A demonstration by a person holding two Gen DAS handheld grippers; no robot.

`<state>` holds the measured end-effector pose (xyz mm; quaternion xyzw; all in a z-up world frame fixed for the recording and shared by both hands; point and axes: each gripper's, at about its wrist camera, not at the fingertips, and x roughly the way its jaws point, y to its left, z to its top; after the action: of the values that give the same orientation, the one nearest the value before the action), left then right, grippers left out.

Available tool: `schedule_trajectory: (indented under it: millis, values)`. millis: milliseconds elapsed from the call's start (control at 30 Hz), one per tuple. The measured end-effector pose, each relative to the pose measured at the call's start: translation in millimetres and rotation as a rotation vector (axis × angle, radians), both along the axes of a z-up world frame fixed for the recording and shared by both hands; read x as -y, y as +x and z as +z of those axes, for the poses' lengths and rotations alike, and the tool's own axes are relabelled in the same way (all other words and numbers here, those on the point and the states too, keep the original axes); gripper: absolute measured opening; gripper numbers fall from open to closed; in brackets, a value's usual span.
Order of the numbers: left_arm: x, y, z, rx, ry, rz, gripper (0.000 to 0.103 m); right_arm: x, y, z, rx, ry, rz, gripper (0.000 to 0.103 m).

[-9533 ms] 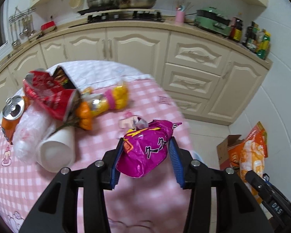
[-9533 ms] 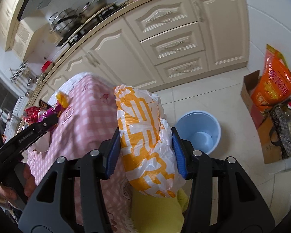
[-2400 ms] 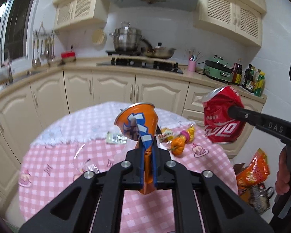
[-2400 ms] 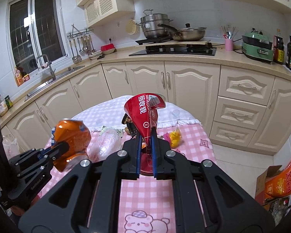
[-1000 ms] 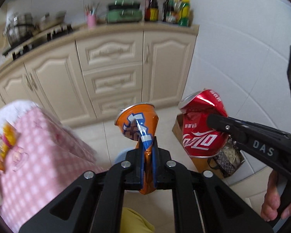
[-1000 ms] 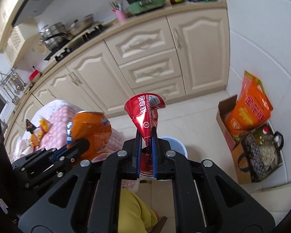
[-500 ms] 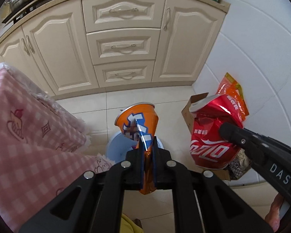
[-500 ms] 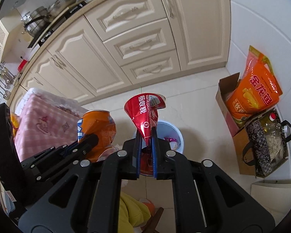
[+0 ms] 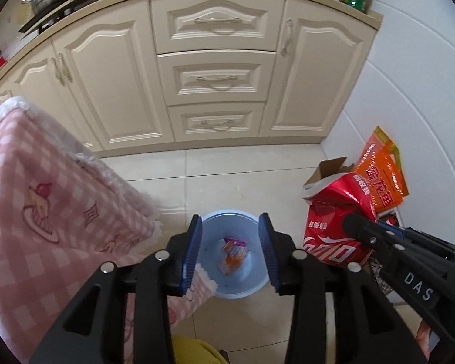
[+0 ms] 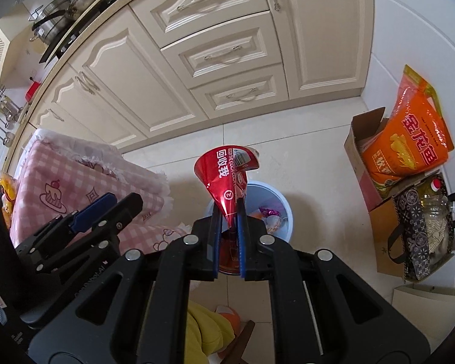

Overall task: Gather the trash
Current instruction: 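Open the left gripper over the bin while the right gripper releases the Coca-Cola can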

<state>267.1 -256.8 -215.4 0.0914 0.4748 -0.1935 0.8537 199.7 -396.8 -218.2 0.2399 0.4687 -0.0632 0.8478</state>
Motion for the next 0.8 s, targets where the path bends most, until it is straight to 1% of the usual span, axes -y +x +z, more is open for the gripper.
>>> schedule_trajectory:
  millis: [200,300,367,400,433,467,500,567,700,800]
  values:
    - [-12.5,3.0,4.6,0.009,0.011,0.066,0.038,-9.4,15.5,-1.7,-0.014,0.004,0.044,0.01]
    - [-16.2,4.5,4.1,0.001,0.012,0.075,0.038,-15.8,20.1,0.3,-0.014,0.008,0.067,0.01]
    - [-17.3,4.9,3.9,-0.003,0.011,0.078,0.038,-17.4,21.1,1.8,-0.014,0.006,0.074,0.013]
    - [-18.2,5.1,4.3,-0.004,0.008,0.08,0.038,-17.0,20.7,2.3,-0.013,0.01,0.073,0.025]
    - [-18.7,5.2,4.4,-0.005,0.007,0.082,0.037,-16.2,20.0,2.8,-0.014,0.007,0.066,0.044]
    - [-20.6,5.4,5.4,0.003,0.012,0.098,0.039,-14.3,18.6,3.9,-0.014,-0.013,0.045,0.048]
    - [-21.9,5.7,5.8,0.005,0.01,0.1,0.039,-12.7,17.0,5.1,-0.007,-0.013,0.042,0.05]
    - [-22.5,5.4,5.6,-0.001,0.009,0.104,0.039,-10.4,16.5,6.3,-0.003,0.008,0.035,0.05]
    - [-21.0,2.4,8.2,0.003,0.006,0.092,0.039,-9.9,13.0,8.6,-0.008,-0.002,0.028,0.05]
    - [-20.6,-0.7,11.2,0.019,0.02,0.093,0.039,-9.8,8.5,12.2,-0.004,-0.003,0.023,0.05]
